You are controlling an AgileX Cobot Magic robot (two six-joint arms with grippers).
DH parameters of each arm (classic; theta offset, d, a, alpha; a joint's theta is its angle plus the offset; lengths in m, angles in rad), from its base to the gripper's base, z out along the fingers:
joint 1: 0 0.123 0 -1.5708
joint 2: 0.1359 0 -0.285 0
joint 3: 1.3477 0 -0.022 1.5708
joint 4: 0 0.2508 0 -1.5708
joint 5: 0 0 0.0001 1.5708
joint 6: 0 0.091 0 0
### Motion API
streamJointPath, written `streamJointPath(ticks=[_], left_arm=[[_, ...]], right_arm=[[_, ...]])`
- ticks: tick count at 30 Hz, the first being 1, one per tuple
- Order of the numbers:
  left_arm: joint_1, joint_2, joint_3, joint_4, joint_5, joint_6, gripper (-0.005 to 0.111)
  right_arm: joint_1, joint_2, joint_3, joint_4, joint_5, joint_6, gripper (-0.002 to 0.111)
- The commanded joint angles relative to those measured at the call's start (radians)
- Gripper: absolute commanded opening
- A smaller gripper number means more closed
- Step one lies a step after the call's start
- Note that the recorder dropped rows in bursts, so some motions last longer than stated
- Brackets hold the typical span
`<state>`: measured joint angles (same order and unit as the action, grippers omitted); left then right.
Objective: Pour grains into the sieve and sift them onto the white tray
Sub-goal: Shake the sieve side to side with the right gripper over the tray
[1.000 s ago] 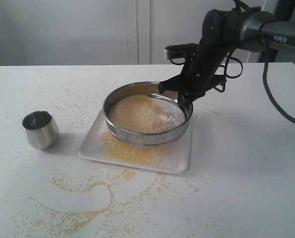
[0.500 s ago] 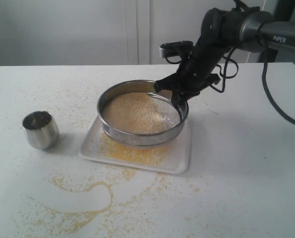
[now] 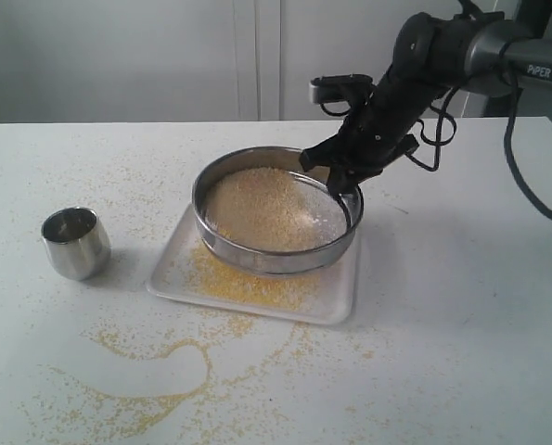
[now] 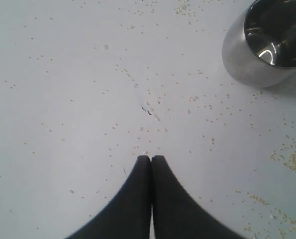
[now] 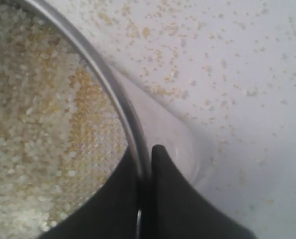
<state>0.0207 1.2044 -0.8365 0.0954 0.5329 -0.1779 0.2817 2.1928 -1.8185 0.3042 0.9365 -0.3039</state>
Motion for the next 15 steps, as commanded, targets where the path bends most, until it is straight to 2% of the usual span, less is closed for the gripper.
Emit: streamJointPath(ticks=[1, 4, 5, 6, 9, 10, 13, 14, 15], left_arm=[[0.001, -0.007, -0.001, -0.005, 0.009, -0.002, 0.000], [0.001, -0.007, -0.001, -0.005, 0.009, -0.002, 0.000], [0.001, -0.007, -0.001, -0.005, 0.009, -0.002, 0.000], [0.001, -0.007, -0.001, -0.005, 0.009, -0.002, 0.000], [0.001, -0.007, -0.001, -0.005, 0.009, -0.002, 0.000], [0.001, -0.007, -0.001, -0.005, 0.009, -0.002, 0.000], [0.001, -0.007, -0.001, -0.005, 0.009, -0.002, 0.000], [0.001, -0.007, -0.001, -0.005, 0.009, -0.002, 0.000], [0.001, -0.007, -0.001, -0.005, 0.009, -0.002, 0.000]], right_arm=[[-0.013, -0.014, -0.005, 0.028, -0.049, 0.312, 0.000], [0.017, -0.014, -0.005, 0.123, 0.022, -0.109, 0.000], [0.016, -0.016, -0.005, 0.096, 0.026, -0.148, 0.000], [0.016, -0.016, -0.005, 0.049, -0.002, -0.088, 0.000], [-0.012, -0.016, -0.005, -0.015, -0.061, 0.329, 0.000], [-0.012, -0.016, -0.005, 0.016, -0.056, 0.319, 0.000], [0.007, -0.018, -0.007, 0.063, 0.009, -0.090, 0.000], [0.008, -0.018, -0.007, 0.022, 0.004, -0.058, 0.000], [0.005, -0.016, -0.006, -0.024, -0.025, 0.057, 0.000]])
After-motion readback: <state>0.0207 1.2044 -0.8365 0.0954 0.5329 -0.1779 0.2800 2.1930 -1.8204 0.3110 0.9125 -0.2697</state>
